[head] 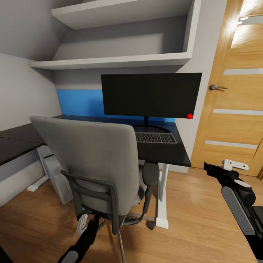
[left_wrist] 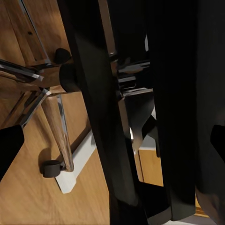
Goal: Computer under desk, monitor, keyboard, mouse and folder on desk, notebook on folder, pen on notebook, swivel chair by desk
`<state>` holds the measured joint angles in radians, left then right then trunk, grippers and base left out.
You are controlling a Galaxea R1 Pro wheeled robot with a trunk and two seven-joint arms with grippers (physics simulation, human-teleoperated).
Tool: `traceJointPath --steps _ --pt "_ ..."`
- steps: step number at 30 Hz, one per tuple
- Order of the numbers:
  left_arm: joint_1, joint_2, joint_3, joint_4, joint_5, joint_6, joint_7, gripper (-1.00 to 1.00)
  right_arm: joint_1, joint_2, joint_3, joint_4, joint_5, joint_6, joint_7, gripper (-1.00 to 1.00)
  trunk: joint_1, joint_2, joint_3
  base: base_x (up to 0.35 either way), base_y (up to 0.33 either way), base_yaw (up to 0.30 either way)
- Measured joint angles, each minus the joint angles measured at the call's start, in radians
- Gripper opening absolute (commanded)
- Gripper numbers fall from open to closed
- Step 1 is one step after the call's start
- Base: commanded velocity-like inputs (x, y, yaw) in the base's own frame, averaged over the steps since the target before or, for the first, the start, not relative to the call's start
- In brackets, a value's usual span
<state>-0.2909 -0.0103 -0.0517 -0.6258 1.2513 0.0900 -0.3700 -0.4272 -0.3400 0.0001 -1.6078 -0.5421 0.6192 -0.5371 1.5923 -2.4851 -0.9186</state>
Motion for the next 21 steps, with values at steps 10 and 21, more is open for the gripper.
traceJointPath --steps 10,21 --pt "0.0 -0.001 0.0 0.0 -0.001 -0.001 0.0 1.0 0.0 0.0 0.001 0.0 0.0 0.0 0.0 1.0 0.0 0.0 0.0 0.074 -0.032 0.0" --pt "0.0 -0.002 -0.001 0.0 -0.001 -0.028 0.0 1.0 0.0 0.0 0.0 0.0 0.0 0.0 0.0 1.0 0.0 0.0 0.0 0.073 -0.032 0.0"
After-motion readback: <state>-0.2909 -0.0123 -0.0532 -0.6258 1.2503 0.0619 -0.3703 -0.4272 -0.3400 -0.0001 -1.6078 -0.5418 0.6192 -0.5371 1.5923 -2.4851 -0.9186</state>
